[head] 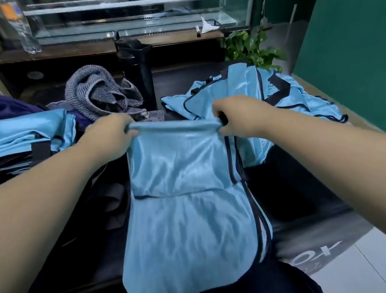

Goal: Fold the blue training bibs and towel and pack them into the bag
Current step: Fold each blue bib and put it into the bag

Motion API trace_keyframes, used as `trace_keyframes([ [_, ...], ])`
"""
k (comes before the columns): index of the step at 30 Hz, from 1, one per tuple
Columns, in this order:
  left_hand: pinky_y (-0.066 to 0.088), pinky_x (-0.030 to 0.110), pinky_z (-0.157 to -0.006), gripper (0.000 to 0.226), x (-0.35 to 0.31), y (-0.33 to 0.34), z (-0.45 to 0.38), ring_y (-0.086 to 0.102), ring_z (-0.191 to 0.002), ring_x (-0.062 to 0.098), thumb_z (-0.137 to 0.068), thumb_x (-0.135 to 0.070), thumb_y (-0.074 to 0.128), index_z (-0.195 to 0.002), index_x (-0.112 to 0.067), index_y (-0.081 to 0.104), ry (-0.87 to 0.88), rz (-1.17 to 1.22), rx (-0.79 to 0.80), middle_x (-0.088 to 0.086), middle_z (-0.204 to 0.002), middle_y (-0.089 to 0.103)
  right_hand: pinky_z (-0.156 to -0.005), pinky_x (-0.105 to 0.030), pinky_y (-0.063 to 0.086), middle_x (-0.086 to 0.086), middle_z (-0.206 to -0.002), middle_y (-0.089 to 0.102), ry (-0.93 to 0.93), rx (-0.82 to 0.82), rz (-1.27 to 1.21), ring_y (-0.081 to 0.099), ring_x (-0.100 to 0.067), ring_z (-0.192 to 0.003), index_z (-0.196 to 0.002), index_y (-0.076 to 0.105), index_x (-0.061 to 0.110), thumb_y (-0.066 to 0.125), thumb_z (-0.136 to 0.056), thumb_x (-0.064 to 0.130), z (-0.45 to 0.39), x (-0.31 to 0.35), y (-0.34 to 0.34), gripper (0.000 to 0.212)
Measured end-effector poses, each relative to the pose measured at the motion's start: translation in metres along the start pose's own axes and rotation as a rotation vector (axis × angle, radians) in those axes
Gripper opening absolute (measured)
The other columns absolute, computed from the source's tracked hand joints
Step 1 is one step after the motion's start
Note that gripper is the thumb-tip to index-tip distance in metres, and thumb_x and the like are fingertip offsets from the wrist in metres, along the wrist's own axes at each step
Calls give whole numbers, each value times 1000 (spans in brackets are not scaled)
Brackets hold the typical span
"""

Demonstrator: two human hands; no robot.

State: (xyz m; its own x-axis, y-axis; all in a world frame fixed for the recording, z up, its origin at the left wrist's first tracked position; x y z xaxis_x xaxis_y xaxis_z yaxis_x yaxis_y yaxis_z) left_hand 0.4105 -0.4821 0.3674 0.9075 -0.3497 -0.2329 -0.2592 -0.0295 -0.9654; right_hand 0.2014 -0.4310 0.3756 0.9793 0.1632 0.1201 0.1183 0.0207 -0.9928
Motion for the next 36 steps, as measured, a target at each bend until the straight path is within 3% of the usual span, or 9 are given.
trace_keyframes([
  [3, 44, 42, -81, 7, 2, -35, 14, 53, -91, 29, -93, -19, 56, -86, -20, 55, 17, 164, -286, 5, -90, 59, -65, -32, 32, 1, -89, 46, -30, -254, -4, 42, -21, -84, -91, 41, 18, 62, -88, 18, 12, 4, -31, 22],
  [7, 34, 33, -72, 14, -4, -44, 48, 48, -84, 20, -89, -8, 59, -84, -20, 56, 136, 225, -328, -4, -83, 54, -72, -34, 34, 2, -89, 46, -72, -379, -12, 45, -24, -93, -92, 47, 16, 66, -84, 16, 43, 9, -37, 21],
  [14, 48, 41, -74, 9, -18, -11, 133, 60, -82, 23, -80, -20, 55, -87, -23, 61, 372, 79, -205, -7, -85, 65, -72, -37, 39, -4, -89, 59, -241, -437, -8, 52, -30, -86, -89, 56, 12, 77, -64, 8, 123, 30, -3, 33],
  [17, 45, 33, -66, 16, -30, 17, 161, 59, -73, 22, -70, -27, 44, -80, -25, 55, 509, -64, -83, -9, -76, 60, -72, -36, 41, 0, -91, 60, -332, -374, 67, 54, -26, -85, -92, 56, 16, 77, -66, 25, 150, 42, 28, 34],
  [23, 30, 21, -85, 35, -25, 64, 189, 53, -89, 13, -68, -38, 43, -99, -27, 53, 498, -81, 103, -11, -92, 55, -83, -29, 31, 11, -85, 57, -405, -338, 193, 55, -15, -85, -93, 61, 27, 46, -79, 62, 182, 63, 62, 41],
  [25, 34, 21, -91, 51, -24, 74, 188, 47, -103, 10, -75, -56, 40, -116, -29, 52, 476, -45, 148, -12, -109, 52, -79, -29, 32, 7, -88, 56, -402, -400, 178, 52, -16, -84, -93, 63, 23, 48, -79, 59, 185, 76, 57, 41],
  [27, 36, 23, -92, 55, -23, 78, 183, 45, -104, 9, -79, -66, 35, -114, -29, 56, 454, -12, 165, -12, -109, 52, -76, -29, 35, 6, -95, 58, -406, -403, 167, 53, -17, -86, -99, 62, 22, 57, -76, 58, 182, 91, 61, 42],
  [32, 39, 28, -72, 31, -28, 69, 181, 58, -76, 19, -83, -41, 40, -85, -21, 63, 452, -34, 22, -5, -82, 60, -65, -28, 46, 9, -87, 62, -321, -280, 235, 60, -16, -78, -98, 65, 25, 82, -57, 47, 166, 111, 97, 49],
  [36, 44, 30, -73, 47, -42, 68, 191, 57, -84, 21, -73, -45, 24, -85, -17, 60, 393, -93, 77, -1, -86, 60, -68, -30, 32, 6, -77, 55, -417, -410, 296, 55, -18, -71, -89, 62, 24, 58, -66, 23, 166, 109, 93, 23],
])
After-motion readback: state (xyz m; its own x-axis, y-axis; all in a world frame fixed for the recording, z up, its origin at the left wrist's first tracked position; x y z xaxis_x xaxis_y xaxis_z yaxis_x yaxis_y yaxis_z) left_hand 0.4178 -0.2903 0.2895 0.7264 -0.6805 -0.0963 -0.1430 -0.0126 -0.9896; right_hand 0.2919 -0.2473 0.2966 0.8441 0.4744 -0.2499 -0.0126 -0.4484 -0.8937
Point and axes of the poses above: each hand's wrist, its own z-axis away from the middle knuckle, its own y-axis out of the palm, x = y × z, the point moved 10 cm from there along -z, towards the middle knuckle
